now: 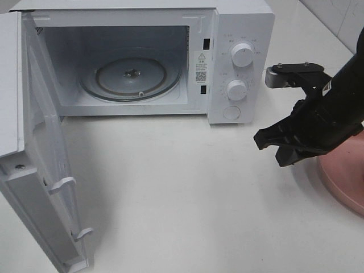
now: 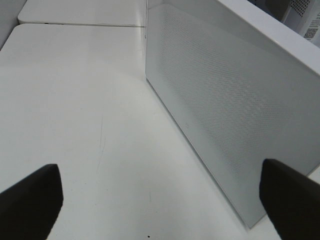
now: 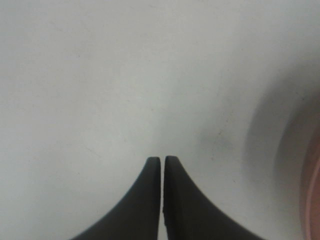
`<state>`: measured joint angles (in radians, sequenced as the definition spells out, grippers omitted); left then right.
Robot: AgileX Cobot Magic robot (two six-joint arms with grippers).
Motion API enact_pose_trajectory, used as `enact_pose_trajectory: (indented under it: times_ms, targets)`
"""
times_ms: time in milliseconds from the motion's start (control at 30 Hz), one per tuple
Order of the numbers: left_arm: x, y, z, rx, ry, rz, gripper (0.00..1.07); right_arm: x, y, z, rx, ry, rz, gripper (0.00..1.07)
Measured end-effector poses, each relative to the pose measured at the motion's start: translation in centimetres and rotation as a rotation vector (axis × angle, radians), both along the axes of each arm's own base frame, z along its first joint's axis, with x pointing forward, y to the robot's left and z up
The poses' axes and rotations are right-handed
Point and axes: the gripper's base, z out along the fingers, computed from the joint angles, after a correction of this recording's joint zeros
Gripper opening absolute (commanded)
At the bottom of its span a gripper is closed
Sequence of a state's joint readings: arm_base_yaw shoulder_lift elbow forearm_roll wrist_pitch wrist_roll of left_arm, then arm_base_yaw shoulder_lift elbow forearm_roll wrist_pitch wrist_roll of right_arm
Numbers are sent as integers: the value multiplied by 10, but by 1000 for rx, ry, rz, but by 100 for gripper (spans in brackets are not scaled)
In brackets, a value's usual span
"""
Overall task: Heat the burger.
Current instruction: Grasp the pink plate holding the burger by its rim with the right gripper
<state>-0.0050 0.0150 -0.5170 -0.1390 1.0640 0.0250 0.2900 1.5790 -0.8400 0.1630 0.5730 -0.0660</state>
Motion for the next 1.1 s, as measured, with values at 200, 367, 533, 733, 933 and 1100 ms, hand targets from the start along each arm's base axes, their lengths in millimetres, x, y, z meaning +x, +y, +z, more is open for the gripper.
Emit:
enact_pose_trajectory:
  times_ms: [200, 367, 533, 733, 933, 1100]
  targets:
    - [0, 0, 0, 0, 0, 0, 99, 4, -24, 0, -28, 31, -59, 16]
    - [0, 0, 0, 0, 0, 0, 99, 7, -40, -1, -77, 19, -69, 47]
    - [0, 0, 0, 0, 0, 0, 99, 10, -47, 0, -105, -14, -68, 87]
    - [0, 0, 0, 0, 0, 0, 99, 16, -50, 1, -139, -78, -63, 102]
    - [0, 0, 0, 0, 0, 0, 99, 21, -53, -5, -171, -79, -97, 100]
    - [0, 0, 0, 0, 0, 0, 99, 34, -53, -20, -190, -42, -125, 99]
